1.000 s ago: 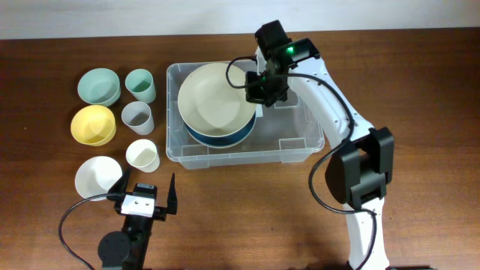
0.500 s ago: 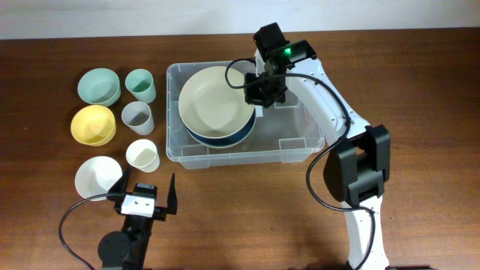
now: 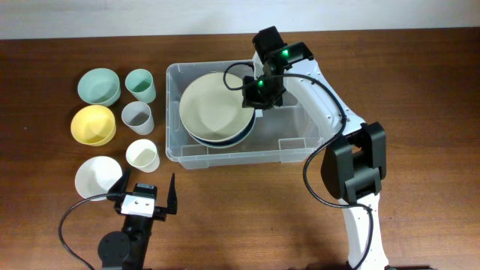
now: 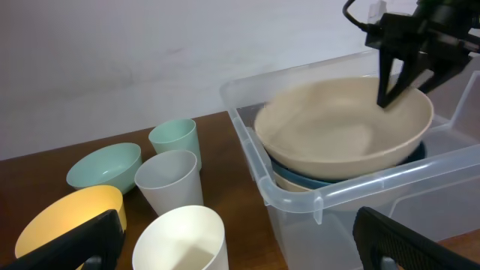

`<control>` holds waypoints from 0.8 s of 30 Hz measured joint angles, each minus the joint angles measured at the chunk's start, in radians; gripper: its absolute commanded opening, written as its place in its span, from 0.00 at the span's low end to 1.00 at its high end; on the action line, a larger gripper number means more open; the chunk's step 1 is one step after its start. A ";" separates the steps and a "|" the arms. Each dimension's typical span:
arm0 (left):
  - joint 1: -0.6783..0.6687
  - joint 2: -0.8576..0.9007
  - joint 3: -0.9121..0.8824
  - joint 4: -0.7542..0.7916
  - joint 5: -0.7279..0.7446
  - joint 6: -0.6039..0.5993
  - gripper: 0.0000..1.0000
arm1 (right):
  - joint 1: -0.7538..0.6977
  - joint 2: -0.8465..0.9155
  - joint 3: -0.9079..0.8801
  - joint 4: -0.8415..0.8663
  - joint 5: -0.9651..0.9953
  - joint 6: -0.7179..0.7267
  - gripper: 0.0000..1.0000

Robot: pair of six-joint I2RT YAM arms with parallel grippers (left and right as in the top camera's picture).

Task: Pack container
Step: 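Lower the cream bowl onto the teal plate and open the right gripper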

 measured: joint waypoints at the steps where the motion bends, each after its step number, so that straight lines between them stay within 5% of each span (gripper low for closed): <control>1: 0.000 0.000 0.000 0.000 0.000 0.000 0.99 | 0.000 0.000 0.000 0.001 -0.002 0.009 0.51; 8: 0.000 0.000 0.000 0.000 0.000 0.000 0.99 | 0.000 0.000 0.000 0.000 -0.018 0.011 0.77; 24: 0.000 0.000 0.000 0.000 0.000 0.000 1.00 | -0.002 0.000 0.005 -0.007 -0.017 0.001 0.81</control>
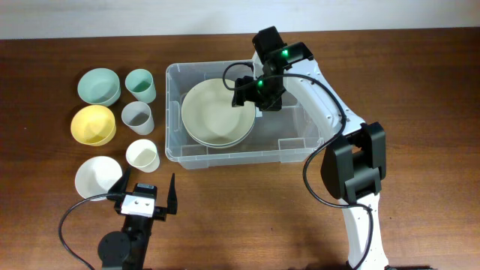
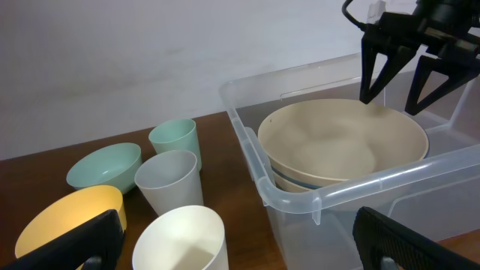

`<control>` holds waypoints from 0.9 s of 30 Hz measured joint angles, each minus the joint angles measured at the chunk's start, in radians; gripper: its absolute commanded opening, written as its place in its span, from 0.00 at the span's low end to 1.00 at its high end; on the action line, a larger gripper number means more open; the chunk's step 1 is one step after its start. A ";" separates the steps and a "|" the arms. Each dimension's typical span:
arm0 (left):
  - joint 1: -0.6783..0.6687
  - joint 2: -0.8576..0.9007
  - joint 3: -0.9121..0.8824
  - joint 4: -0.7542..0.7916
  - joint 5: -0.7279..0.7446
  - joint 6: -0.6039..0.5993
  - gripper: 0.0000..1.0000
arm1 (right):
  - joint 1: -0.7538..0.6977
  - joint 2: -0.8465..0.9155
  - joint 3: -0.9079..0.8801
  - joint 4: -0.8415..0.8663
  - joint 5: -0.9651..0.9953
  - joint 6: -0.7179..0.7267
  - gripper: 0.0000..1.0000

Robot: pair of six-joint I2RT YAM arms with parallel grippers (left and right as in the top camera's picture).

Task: Pack container
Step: 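Lower the cream bowl onto the teal plate and open the right gripper, then retract the right arm to the right side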

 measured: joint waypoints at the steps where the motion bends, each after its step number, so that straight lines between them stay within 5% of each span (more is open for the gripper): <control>1: 0.000 0.000 0.000 0.000 0.000 0.000 0.99 | -0.001 0.000 0.010 -0.010 0.000 -0.003 0.82; 7: 0.000 0.000 0.000 0.000 0.000 0.000 1.00 | -0.033 0.000 0.242 -0.183 0.020 -0.048 0.99; 15: 0.000 0.000 0.000 0.000 0.000 0.000 1.00 | -0.223 -0.052 0.691 -0.537 0.243 -0.069 0.99; 27: 0.000 0.000 0.000 0.000 0.000 0.000 0.99 | -0.616 -0.134 0.626 -0.548 0.270 -0.092 0.99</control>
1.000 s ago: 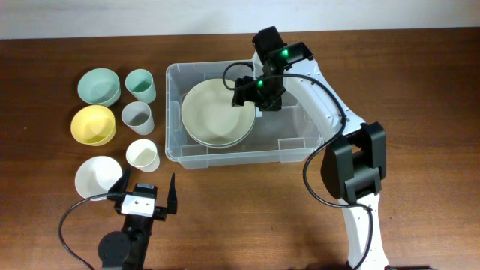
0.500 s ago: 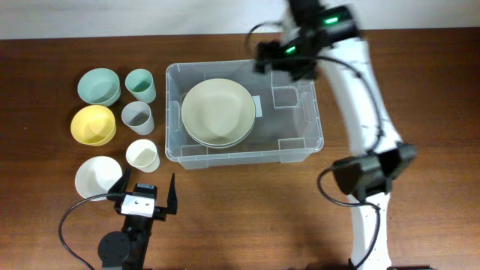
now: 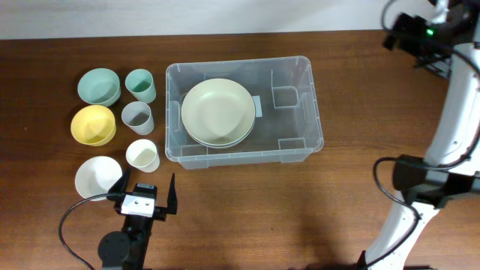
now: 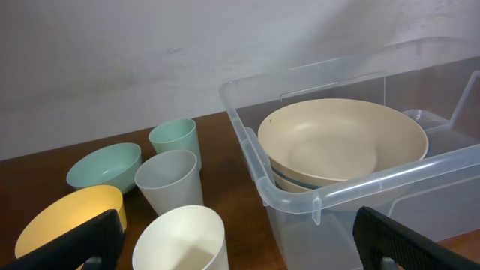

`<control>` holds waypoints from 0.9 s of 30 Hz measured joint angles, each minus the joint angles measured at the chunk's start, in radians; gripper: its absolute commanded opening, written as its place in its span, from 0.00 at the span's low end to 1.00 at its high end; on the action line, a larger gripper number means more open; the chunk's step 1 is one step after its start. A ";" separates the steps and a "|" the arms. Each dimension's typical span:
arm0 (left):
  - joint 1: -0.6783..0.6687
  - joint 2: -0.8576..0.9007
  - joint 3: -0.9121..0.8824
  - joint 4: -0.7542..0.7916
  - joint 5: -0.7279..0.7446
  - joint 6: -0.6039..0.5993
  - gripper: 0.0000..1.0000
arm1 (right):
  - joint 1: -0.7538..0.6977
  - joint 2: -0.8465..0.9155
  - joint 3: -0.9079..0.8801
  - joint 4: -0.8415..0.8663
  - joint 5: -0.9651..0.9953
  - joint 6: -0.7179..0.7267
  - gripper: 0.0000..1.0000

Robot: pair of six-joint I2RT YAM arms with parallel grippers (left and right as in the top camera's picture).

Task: Pack container
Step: 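Retract the right arm to the right side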

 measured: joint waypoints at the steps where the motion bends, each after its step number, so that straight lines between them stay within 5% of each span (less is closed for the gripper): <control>1: 0.000 0.000 0.000 0.000 0.000 0.000 0.99 | -0.027 -0.005 -0.044 0.000 0.000 -0.001 0.99; 10: 0.000 0.000 0.000 0.000 0.000 0.000 0.99 | -0.276 -0.008 -0.426 0.048 0.008 -0.004 0.99; 17: 0.000 0.000 0.000 0.000 0.000 0.000 0.99 | -0.429 -0.008 -0.479 0.050 0.011 0.068 0.99; 27: 0.000 0.000 0.000 0.000 0.000 0.000 0.99 | -0.436 -0.008 -0.479 0.056 0.011 0.090 0.99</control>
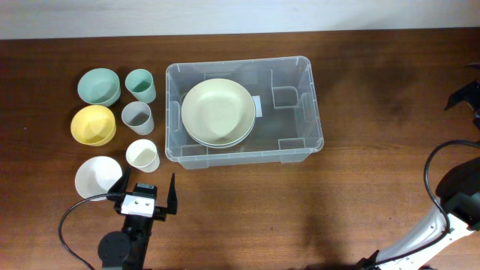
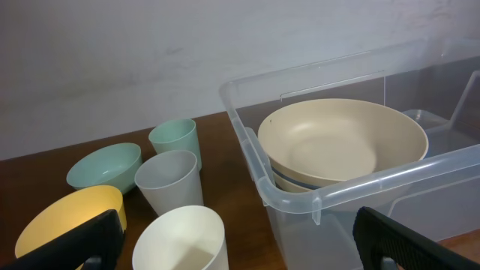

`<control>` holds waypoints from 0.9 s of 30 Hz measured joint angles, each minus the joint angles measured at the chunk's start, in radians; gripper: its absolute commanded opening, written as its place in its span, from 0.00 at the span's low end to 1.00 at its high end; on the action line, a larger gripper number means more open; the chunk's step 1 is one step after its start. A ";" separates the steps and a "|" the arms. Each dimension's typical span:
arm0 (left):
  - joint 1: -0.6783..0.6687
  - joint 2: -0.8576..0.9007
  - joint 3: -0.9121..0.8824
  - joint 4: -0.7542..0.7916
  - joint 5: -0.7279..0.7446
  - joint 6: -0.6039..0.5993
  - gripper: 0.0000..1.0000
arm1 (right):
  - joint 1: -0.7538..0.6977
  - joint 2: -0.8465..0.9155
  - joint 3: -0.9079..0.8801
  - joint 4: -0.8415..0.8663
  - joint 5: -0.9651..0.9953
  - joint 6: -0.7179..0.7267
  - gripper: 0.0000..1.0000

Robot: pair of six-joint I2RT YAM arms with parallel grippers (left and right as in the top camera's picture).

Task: Pack container
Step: 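Retract the right arm to the right side, then move the left gripper over the small white bowl at front left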

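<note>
A clear plastic container [image 1: 300, 142] stands mid-table. In its left half lies a beige bowl [image 1: 218, 111] on top of a stack of other dishes, and the same beige bowl [image 2: 341, 139] shows in the left wrist view. My left gripper [image 1: 149, 184] rests open near the front edge, with a white cup [image 2: 180, 240] just ahead between its fingers [image 2: 64, 240]. Of my right arm only a dark part [image 1: 460, 97] shows at the right border. I cannot tell how its jaws stand.
Left of the container stand a teal bowl [image 1: 99, 85], a teal cup [image 1: 140, 85], a yellow bowl [image 1: 93, 124], a grey cup [image 1: 137, 117], a white cup [image 1: 142, 155] and a white bowl [image 1: 98, 177]. The container's right half holds no dishes.
My right arm has moved from the table's far right corner to the right border, mostly out of frame. The dishes, the container and my left gripper have not moved.
My right gripper first held the beige bowl tilted over the stack in the container. Then the bowl lay flat on the stack with the gripper open above it. After that the arm was at the far right corner, and now it is at the right border.
</note>
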 measured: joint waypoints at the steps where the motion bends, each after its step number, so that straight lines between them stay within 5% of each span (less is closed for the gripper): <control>1: 0.000 0.000 0.000 0.000 0.000 0.000 0.99 | 0.000 0.000 0.000 0.000 0.000 0.001 0.99; 27: 0.000 0.000 0.000 0.015 0.000 0.000 1.00 | 0.000 0.000 0.000 0.000 0.000 0.003 0.99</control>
